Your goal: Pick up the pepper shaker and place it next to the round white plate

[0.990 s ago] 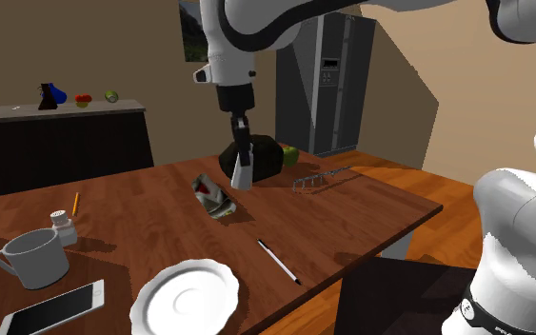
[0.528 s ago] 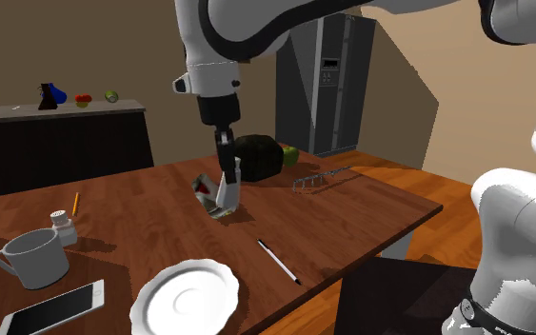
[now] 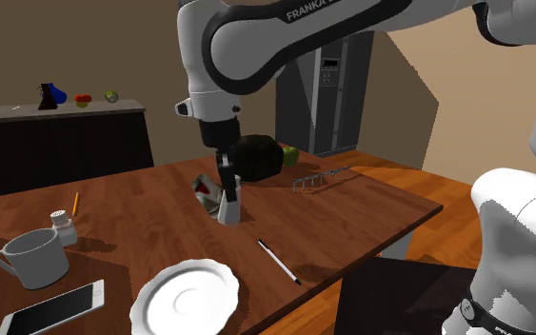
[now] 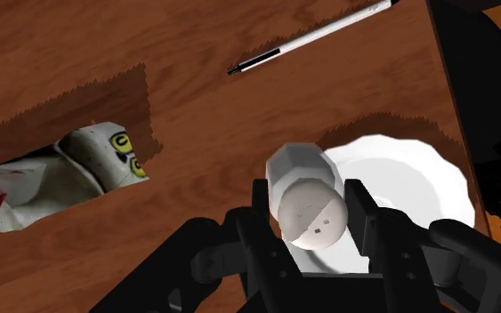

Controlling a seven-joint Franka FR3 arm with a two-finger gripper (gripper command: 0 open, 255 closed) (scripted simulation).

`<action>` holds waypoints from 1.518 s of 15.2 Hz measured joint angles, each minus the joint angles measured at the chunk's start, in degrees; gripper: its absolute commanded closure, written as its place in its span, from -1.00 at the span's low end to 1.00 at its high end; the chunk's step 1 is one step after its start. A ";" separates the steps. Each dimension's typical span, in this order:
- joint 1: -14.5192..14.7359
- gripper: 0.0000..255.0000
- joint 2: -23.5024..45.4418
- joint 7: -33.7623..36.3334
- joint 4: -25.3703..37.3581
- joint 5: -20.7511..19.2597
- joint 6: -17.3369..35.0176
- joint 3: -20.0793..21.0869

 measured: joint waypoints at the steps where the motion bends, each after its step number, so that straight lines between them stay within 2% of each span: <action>1: -0.01 1.00 0.09 0.02 -0.61 0.01 0.70 0.00; 20: -0.30 1.00 5.09 0.23 -9.69 0.57 14.72 -0.06; 23: -0.30 1.00 5.48 0.31 -9.93 0.61 15.42 -0.06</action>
